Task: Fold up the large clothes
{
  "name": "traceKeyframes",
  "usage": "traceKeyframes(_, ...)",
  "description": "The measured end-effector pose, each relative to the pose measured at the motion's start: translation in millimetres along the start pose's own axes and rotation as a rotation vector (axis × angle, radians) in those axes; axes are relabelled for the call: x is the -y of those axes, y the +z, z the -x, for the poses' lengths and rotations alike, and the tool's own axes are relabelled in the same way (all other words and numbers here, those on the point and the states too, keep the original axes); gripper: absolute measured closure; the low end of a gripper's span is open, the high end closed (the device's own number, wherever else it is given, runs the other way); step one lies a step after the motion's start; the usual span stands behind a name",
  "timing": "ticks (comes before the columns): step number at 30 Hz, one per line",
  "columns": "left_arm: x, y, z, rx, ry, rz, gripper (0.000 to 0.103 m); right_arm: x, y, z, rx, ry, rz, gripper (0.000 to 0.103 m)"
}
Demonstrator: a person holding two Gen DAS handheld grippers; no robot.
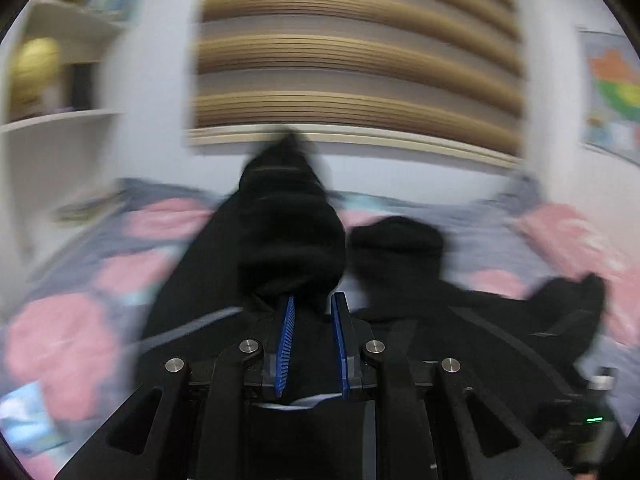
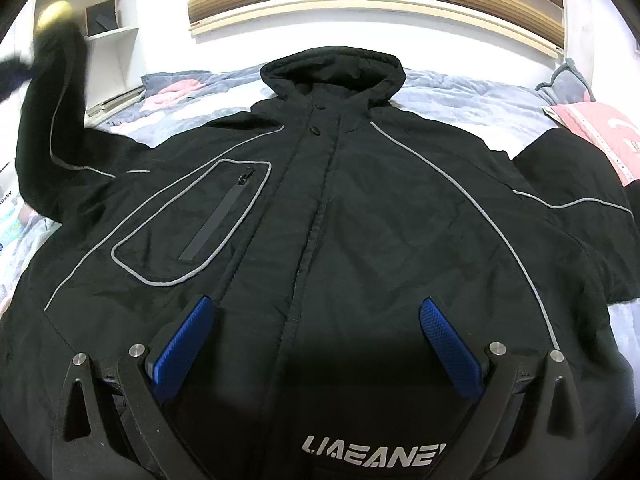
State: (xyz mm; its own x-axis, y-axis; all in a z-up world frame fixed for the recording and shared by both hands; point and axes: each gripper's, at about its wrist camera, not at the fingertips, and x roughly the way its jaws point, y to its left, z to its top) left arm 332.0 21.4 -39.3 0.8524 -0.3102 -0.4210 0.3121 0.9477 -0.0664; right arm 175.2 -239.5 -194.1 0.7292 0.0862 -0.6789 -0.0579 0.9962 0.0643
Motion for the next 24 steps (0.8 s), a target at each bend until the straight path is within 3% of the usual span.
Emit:
traceKeyframes(1, 24, -2, -10, -0.021, -0.056, -0.027, 0.084, 1, 0, 0, 0.001, 0.004, -0.004, 0.0)
traceKeyframes(3, 63, -13, -33, -0.062, -0.099, -0.078, 0.084, 4, 0, 0, 0.006, 0.018, -0.021, 0.0)
traceKeyframes(6, 101, -41, -77, -0.186, -0.177, -0.075, 0.084, 11, -1, -1, 0.009, 0.046, -0.051, 0.0)
traceKeyframes(10, 106, -85, -116, -0.355, -0.252, -0.02, 0.084, 21, -3, -4, 0.009, 0.082, -0.103, 0.0)
traceKeyframes(13, 92, -103, -119, -0.428, -0.273, -0.015, 0.084, 26, -5, -7, 0.004, 0.094, -0.129, 0.0)
traceKeyframes(16, 83, -100, -86, -0.378, -0.303, 0.005, 0.082, 26, -5, -8, -0.001, 0.089, -0.124, 0.0)
traceKeyframes(18, 71, -92, -66, -0.335, -0.298, 0.017, 0.069, 23, -5, -9, -0.012, 0.074, -0.11, 0.0)
traceKeyframes(19, 63, -89, -54, -0.314, -0.278, 0.021, 0.045, 21, -4, -10, -0.021, 0.065, -0.102, 0.0)
traceKeyframes(20, 59, -86, -46, -0.293, -0.258, 0.024, 0.029, 20, -4, -11, -0.031, 0.056, -0.093, 0.0)
traceKeyframes(22, 45, -84, -25, -0.228, -0.214, 0.028, 0.028, 12, 1, -9, -0.063, 0.041, -0.065, 0.0)
traceKeyframes(24, 36, -89, -12, -0.2, -0.177, 0.027, 0.028, 4, 11, -2, -0.076, 0.08, -0.052, 0.0)
